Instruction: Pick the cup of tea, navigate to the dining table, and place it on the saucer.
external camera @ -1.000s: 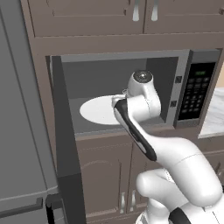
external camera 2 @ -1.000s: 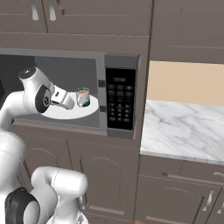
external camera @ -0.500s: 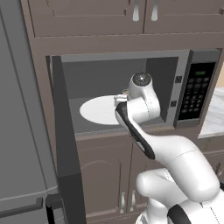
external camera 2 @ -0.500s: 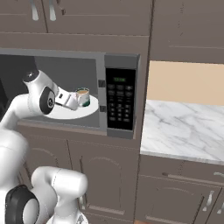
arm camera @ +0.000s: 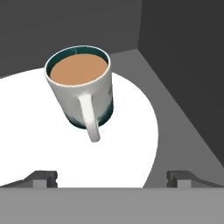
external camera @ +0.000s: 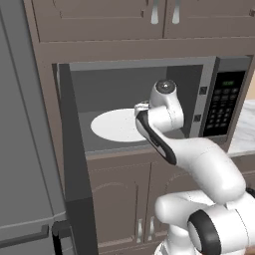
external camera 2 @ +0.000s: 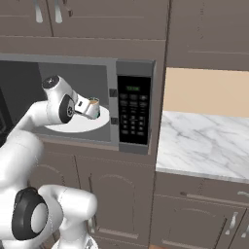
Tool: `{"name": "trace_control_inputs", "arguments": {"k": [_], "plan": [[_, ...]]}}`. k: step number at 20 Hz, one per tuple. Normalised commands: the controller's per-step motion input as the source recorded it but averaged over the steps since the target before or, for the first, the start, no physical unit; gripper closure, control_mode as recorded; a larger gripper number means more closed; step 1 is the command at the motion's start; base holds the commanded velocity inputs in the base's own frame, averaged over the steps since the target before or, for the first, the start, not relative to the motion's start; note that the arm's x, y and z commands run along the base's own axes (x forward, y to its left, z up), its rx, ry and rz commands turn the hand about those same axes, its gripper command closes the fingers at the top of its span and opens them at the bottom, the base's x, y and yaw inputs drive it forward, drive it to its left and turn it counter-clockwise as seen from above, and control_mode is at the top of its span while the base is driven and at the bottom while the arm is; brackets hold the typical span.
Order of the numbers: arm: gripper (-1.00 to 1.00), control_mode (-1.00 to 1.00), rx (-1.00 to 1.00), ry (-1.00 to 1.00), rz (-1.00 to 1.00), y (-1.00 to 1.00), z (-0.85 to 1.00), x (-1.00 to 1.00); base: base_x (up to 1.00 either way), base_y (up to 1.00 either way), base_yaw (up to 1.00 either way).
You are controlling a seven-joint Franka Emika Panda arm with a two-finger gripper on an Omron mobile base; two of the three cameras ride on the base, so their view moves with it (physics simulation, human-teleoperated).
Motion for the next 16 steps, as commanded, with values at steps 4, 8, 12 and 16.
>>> {"name": "trace_control_inputs", "arguments": {"k": [4,8,12,16], "plan": [[-1.00,-1.00,0.00,0.00,0.07,0.00,-0.14,0.44,0.00,0.00,0.00],[-1.00,-1.00,0.00,0.03,0.09,0.00,-0.17,0.13,0.00,0.00,0.00],[-1.00,-1.00,0.00,0.02,0.07,0.00,-0.24,0.09,0.00,0.00,0.00],[-1.00,-1.00,0.01,0.00,0.07,0.00,-0.31,0.27,0.00,0.00,0.00]]}}
